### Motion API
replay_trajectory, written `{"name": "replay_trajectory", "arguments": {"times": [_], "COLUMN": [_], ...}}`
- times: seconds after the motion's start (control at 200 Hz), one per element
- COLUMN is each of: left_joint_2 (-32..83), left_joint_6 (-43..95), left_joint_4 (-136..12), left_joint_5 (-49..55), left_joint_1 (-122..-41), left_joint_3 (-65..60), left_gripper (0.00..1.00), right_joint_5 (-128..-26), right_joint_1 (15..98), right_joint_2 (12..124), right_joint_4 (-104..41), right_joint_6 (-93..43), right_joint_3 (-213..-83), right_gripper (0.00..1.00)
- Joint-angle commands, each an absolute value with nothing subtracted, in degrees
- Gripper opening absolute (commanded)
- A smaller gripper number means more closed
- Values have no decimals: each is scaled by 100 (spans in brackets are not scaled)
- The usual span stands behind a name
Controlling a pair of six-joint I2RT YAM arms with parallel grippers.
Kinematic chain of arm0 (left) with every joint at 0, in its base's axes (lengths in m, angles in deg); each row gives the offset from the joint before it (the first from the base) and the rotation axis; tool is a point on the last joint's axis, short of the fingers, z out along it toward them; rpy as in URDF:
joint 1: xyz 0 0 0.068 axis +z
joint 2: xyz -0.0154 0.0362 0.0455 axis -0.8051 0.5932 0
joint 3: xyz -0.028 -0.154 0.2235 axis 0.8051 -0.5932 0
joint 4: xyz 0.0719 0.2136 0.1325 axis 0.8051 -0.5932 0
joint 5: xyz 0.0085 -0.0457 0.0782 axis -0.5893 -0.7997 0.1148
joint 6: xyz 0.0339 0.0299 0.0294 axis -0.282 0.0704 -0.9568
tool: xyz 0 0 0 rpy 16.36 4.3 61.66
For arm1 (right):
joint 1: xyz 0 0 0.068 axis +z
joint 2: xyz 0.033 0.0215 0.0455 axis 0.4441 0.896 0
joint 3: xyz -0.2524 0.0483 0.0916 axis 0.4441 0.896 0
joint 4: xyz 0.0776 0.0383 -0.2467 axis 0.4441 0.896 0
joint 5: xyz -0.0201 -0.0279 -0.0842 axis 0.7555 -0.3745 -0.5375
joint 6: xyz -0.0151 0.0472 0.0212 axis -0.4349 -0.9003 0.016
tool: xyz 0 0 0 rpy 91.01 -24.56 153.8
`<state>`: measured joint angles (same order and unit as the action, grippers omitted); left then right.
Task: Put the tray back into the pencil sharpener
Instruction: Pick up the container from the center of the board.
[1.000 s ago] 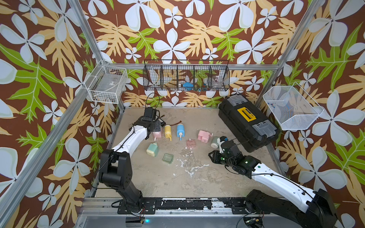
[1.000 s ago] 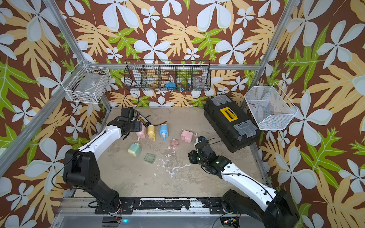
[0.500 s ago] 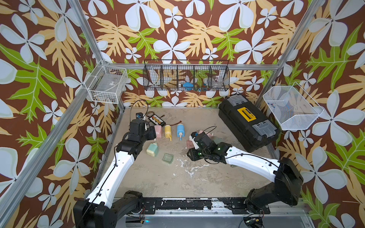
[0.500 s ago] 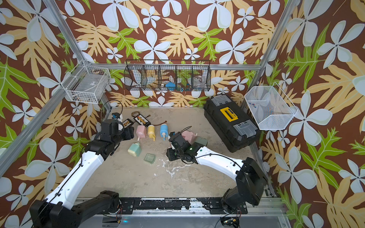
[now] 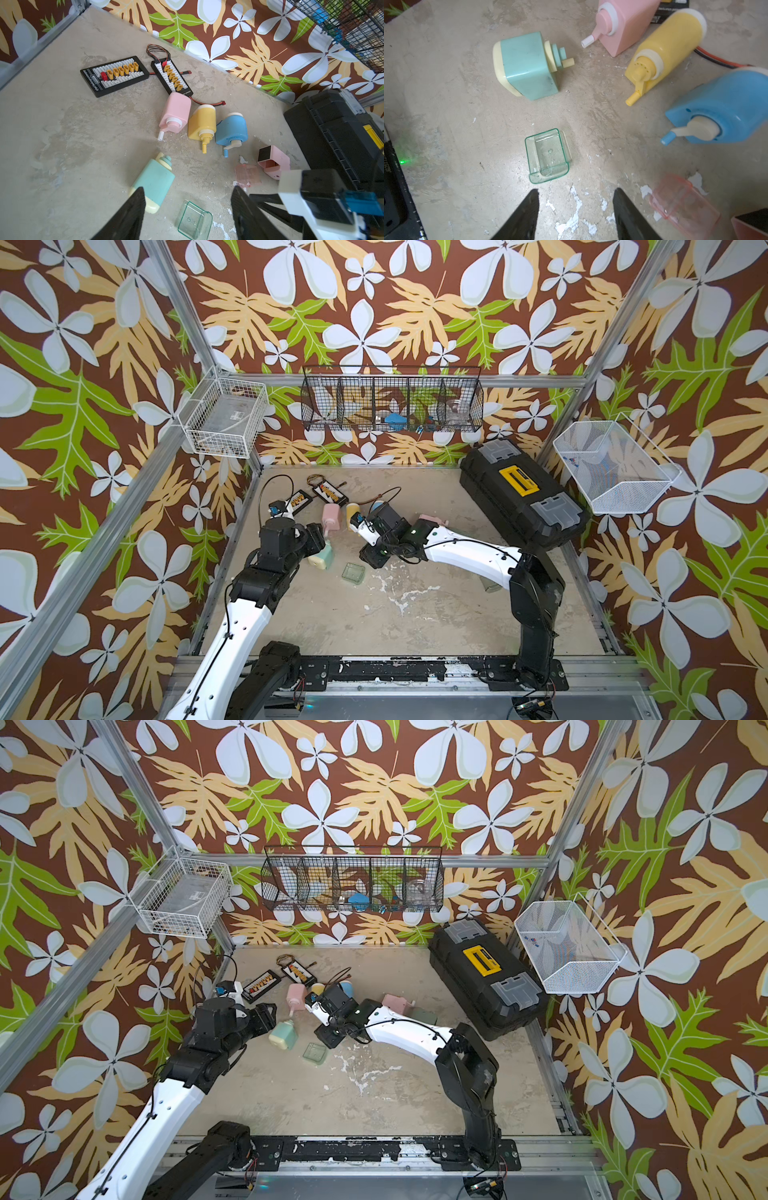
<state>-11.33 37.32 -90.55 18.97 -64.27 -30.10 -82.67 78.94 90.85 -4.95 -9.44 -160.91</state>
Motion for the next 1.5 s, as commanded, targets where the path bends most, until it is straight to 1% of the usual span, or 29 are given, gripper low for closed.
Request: {"name": "replay_trajectory", "arguments": {"times": [0.0, 0.28, 0.621, 0.781, 1.066, 1.191, 1.326, 1.381, 1.497], "left_joint_2": [-1385, -2155, -3042, -3215, -3190, -3186, -3174, -3164, -3146], "left_joint_6": [4087, 4343, 4809, 4867, 4790, 4770, 4768, 4770, 4779], "left_joint_4": [-9115, -9478, -9867, -9940, -9948, -9957, -9966, -9967, -9966], "left_joint_5": [1960, 2483, 2943, 2984, 2984, 2984, 2976, 2968, 2956], "left_joint_1": [-6425, -6428, -6431, -6428, -6429, -6427, -6426, -6429, -6430], "left_joint_3": [-3091, -3169, -3375, -3461, -3428, -3411, -3393, -3384, -3370], "left_gripper": [67, 67, 66, 66, 66, 65, 65, 65, 65], "right_joint_5": [-8181, -8006, -7890, -7868, -8031, -8170, -8072, -8055, -8009], "right_joint_1": [7910, 7910, 7918, 7979, 8024, 8024, 8024, 8030, 8033], "right_joint_2": [9302, 9861, 10227, 10390, 10679, 10846, 11000, 11062, 11157], "right_joint_4": [-331, -68, 102, 210, 251, 303, 361, 363, 385], "right_joint_6": [-131, 518, 636, 628, 559, 540, 483, 448, 386], "right_joint_3": [-16334, -16894, -17169, -17325, -17490, -17613, -17719, -17749, -17810], "right_gripper": [59, 59, 59, 59, 58, 56, 52, 50, 41]}}
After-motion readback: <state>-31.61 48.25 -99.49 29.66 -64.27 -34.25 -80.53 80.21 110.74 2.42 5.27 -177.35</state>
